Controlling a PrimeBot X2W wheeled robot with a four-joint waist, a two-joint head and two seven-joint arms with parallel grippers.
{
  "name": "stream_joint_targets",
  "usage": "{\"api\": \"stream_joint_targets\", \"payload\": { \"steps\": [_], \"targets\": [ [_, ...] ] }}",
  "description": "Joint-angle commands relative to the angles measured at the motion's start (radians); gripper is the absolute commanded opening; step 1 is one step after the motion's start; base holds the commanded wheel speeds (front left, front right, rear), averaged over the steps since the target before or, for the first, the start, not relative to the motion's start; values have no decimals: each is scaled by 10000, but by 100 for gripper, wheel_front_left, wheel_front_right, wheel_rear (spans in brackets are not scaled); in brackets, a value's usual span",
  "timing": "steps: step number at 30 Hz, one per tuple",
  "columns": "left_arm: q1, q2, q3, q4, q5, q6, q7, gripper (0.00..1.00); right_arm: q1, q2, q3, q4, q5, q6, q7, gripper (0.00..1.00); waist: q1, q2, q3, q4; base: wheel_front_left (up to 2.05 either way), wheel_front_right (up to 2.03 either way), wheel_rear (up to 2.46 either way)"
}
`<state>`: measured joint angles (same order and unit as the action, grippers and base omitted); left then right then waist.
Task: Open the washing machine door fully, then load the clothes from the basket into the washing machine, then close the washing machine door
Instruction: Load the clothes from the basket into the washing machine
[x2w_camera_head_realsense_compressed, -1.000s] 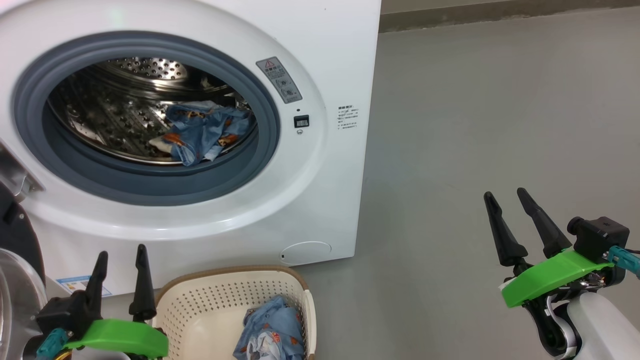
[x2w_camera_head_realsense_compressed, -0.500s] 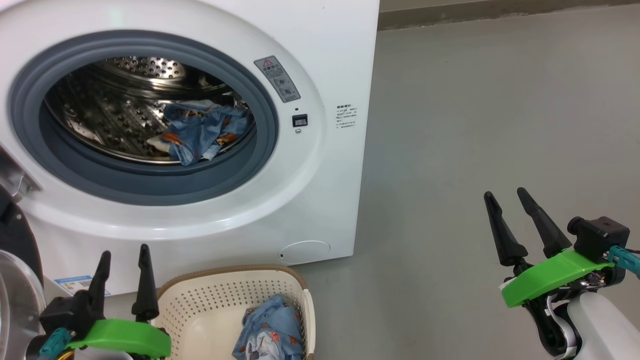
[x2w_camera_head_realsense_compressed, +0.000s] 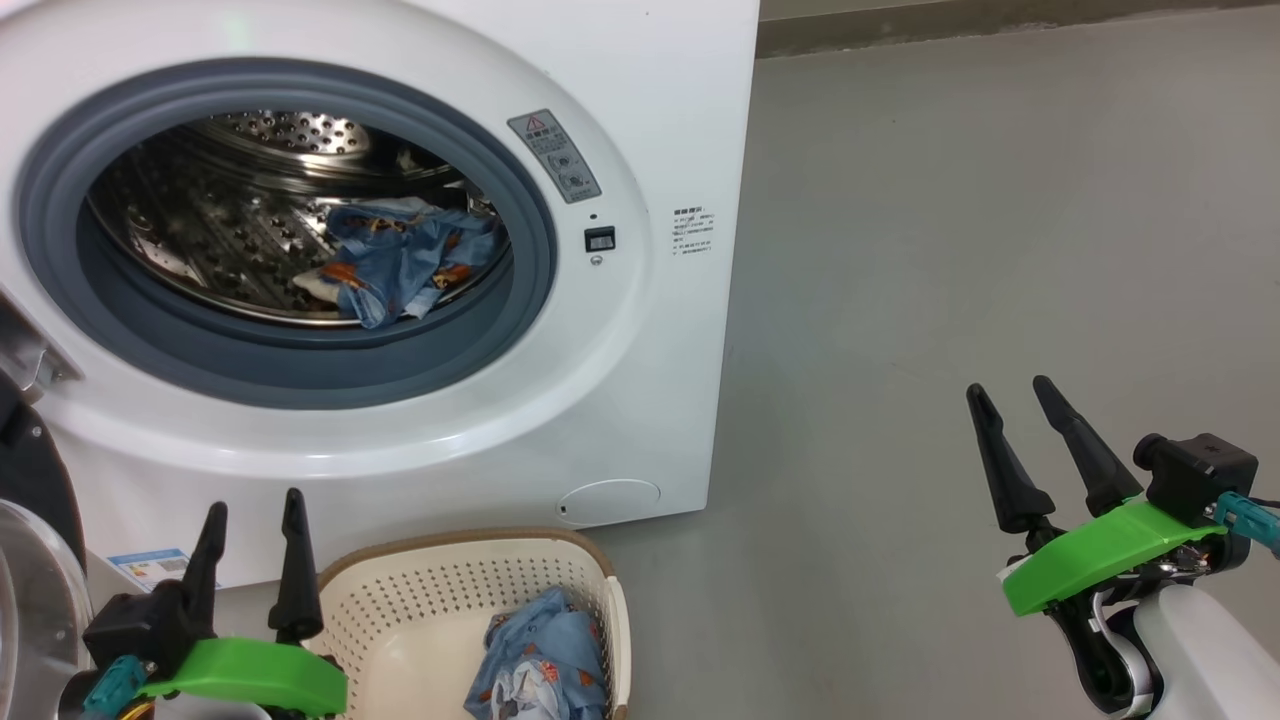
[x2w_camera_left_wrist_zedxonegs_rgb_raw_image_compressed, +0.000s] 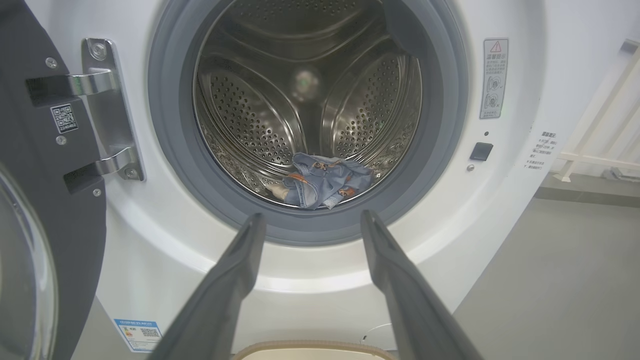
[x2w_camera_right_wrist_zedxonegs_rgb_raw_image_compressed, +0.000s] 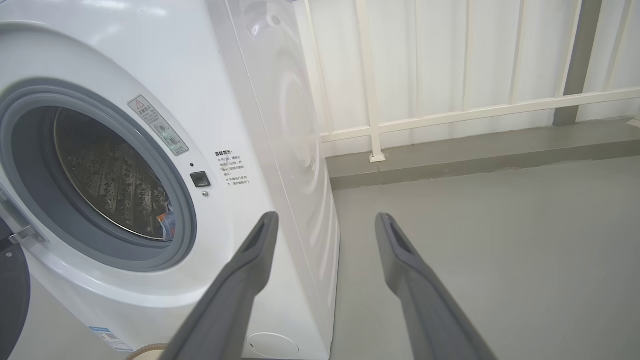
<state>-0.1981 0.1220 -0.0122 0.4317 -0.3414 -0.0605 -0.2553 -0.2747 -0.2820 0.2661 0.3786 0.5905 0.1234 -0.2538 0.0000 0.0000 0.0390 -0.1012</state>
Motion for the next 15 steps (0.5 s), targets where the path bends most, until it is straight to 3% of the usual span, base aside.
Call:
{"api": "stream_joint_targets", "payload": {
  "steps": [1,15],
  "targets": [
    [-154,163,297,-335,-84,57,-65,100,-5,-163,177,-212,10,73,-80,100,0,0,1,1,0,0,0],
    [-125,111,300,-289,-85,65,-65,100,-46,-157,249,-169,21,73,-80,100,0,0,2,-39,0,0,0]
  ]
}}
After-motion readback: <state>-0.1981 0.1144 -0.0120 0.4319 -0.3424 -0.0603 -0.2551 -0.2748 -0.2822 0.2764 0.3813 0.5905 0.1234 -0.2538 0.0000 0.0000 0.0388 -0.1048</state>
